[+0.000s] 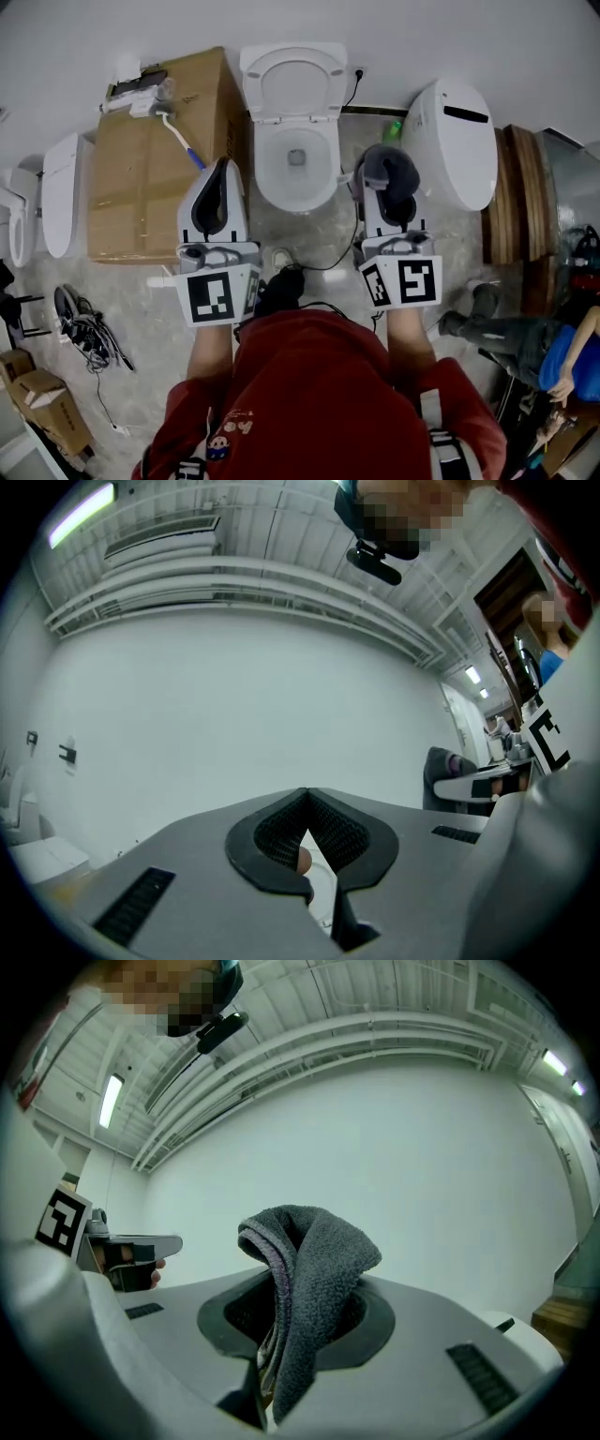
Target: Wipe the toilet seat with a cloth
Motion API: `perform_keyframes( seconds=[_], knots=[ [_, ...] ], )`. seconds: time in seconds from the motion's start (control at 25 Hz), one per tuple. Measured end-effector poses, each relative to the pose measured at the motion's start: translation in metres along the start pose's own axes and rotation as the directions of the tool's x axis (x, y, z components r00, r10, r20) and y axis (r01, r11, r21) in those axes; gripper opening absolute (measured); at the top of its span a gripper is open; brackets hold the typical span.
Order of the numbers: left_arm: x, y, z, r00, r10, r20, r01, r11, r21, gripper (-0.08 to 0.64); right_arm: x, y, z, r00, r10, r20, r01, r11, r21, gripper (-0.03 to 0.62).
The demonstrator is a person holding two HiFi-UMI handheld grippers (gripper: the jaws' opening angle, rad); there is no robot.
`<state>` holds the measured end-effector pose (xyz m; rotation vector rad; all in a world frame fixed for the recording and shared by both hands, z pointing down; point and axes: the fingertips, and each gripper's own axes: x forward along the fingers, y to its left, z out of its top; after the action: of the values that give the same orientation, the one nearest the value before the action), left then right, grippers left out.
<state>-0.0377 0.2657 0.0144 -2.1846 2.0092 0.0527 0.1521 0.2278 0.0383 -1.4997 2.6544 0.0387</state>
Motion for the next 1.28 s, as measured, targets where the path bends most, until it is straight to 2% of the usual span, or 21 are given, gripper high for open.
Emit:
perform_keyframes(
  seconds=[0.16,0.32,0.48,0.88,1.28],
  knots=[
    [0.043,0.037,-0.010,1.000,-0.028,-0.008,0.028,1.000,-0.014,0.012,0.051,0.009,-0.008,1.000,-0.024,-0.021,0.024,1.000,0.006,0.091],
    [0.077,0.048,-0.017,0.997,-0.072,-0.012,0.071,0.996,-0.044,0.012,0.081,0.006,-0.006,0.998,-0.051,-0.038,0.051,0.999,-0.011,0.091],
    [0.093,0.062,-0.022,0.997,-0.077,-0.011,0.076,0.996,-0.050,0.012,0.103,0.006,-0.009,0.997,-0.059,-0.049,0.058,0.998,-0.021,0.091],
    [0.139,0.082,-0.035,0.999,-0.023,-0.024,0.022,0.999,-0.033,0.012,0.160,-0.027,-0.021,0.998,-0.047,-0.047,0.047,0.999,-0.007,0.091],
    [0.236,0.069,-0.058,0.995,0.083,-0.051,-0.084,0.996,-0.012,0.012,0.249,-0.118,-0.042,0.999,0.012,-0.052,-0.011,1.000,0.012,0.091]
  ],
)
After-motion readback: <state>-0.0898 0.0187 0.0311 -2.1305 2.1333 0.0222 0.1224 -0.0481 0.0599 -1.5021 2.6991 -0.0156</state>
